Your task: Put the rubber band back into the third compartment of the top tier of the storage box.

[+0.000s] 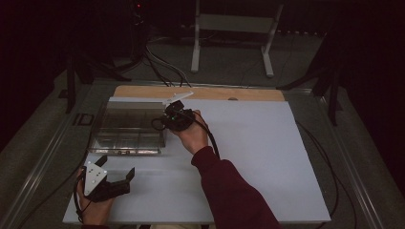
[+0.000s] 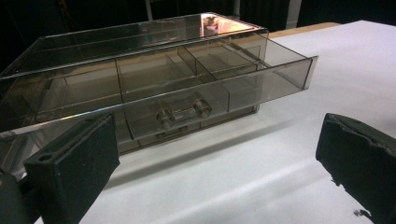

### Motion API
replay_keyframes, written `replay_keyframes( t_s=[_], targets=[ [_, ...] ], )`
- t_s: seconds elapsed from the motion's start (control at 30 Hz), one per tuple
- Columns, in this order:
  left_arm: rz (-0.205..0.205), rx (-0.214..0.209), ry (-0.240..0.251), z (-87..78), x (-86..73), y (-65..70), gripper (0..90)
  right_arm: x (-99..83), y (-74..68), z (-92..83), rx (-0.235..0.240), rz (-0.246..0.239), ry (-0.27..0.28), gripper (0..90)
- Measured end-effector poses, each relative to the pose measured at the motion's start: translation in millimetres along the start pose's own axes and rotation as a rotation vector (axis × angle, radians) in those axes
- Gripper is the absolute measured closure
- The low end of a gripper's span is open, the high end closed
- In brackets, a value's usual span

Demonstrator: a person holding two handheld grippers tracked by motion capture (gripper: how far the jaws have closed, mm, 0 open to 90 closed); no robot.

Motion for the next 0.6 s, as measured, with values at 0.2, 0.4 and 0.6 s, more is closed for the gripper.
replay_keyframes(
  t_s=[0.2,0.4,0.6],
  targets=[
    [0.000,-0.001,0.000,0.1,0.0,0.0,0.3,0.6,-2.9,4.5,0.007,0.001,-0.006,87.7],
    [0.001,-0.001,0.000,0.2,0.0,0.0,0.3,1.0,-7.4,9.5,0.007,-0.012,-0.011,87.6],
    [0.001,-0.001,-0.001,0.3,0.0,-0.1,0.3,0.8,-14.1,15.3,0.004,-0.031,-0.021,87.6]
  ],
)
Point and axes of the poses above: each handheld gripper's, and its own axes: z roughly forward along the jaws, x roughly out of its top, y roughly to its right, the point moved 3 cm from there along z, roughly forward along the jaws, and after that the axes turned 9 degrees about -y, right-handed, at the moved point
